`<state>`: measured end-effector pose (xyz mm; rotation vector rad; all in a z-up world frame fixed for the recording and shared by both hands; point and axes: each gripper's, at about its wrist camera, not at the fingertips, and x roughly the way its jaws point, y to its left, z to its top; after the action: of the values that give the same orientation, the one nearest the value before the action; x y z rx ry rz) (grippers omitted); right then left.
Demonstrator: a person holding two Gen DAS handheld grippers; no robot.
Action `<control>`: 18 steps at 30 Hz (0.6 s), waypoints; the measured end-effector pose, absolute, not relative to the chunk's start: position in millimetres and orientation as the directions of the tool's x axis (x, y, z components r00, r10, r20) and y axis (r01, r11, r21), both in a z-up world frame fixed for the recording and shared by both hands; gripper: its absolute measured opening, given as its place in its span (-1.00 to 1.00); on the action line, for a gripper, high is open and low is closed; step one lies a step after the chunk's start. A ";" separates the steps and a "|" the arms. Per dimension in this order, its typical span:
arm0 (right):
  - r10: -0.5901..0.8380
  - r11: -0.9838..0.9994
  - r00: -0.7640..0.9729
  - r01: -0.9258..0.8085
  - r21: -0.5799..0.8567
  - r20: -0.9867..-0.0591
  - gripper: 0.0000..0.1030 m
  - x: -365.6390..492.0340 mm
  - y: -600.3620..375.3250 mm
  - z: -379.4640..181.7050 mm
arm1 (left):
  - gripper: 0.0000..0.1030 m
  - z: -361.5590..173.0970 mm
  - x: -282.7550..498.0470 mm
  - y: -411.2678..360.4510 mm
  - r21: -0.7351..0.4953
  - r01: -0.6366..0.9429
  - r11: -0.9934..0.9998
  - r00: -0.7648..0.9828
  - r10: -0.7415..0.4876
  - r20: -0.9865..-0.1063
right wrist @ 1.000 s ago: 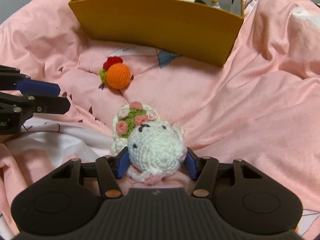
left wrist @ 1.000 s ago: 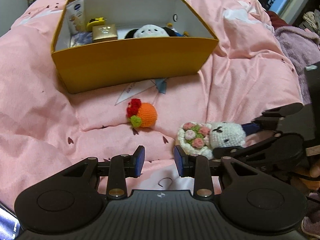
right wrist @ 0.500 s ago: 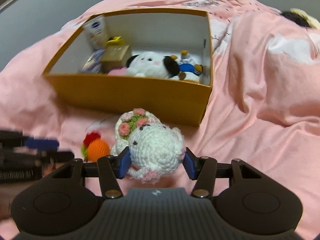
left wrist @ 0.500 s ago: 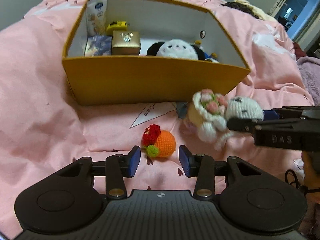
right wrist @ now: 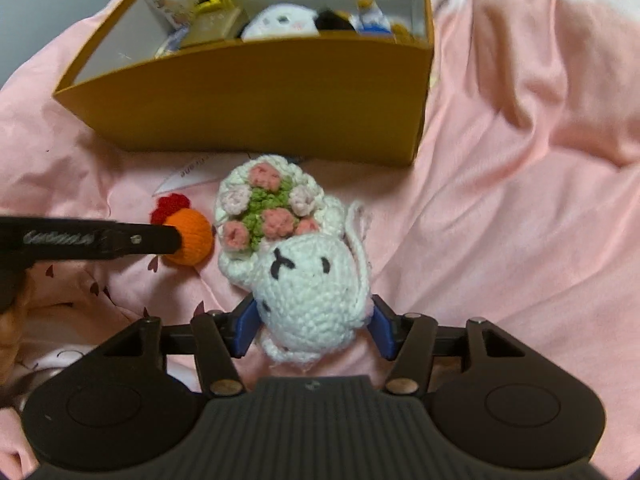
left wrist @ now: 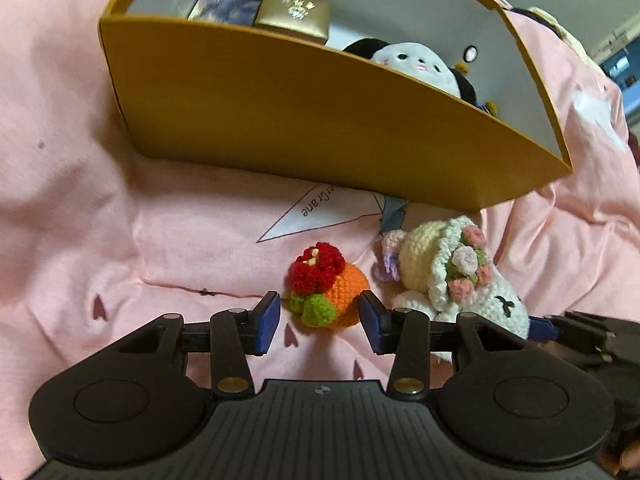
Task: Organize objects
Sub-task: 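Grasp the crocheted orange fruit with the left tool while the right tool holds the sheep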
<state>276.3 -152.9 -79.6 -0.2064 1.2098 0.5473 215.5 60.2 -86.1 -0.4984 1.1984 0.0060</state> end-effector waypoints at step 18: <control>0.240 0.771 0.221 -0.635 0.047 -0.945 0.18 281.5 -138.3 -82.1 | -0.05 -104.0 225.6 49.4 -0.377 -0.233 0.896 0.346 -0.286 -0.894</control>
<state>281.5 -138.3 -82.2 -0.3885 1.2056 0.6259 225.6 49.4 -104.0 -0.4888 1.2310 -0.0361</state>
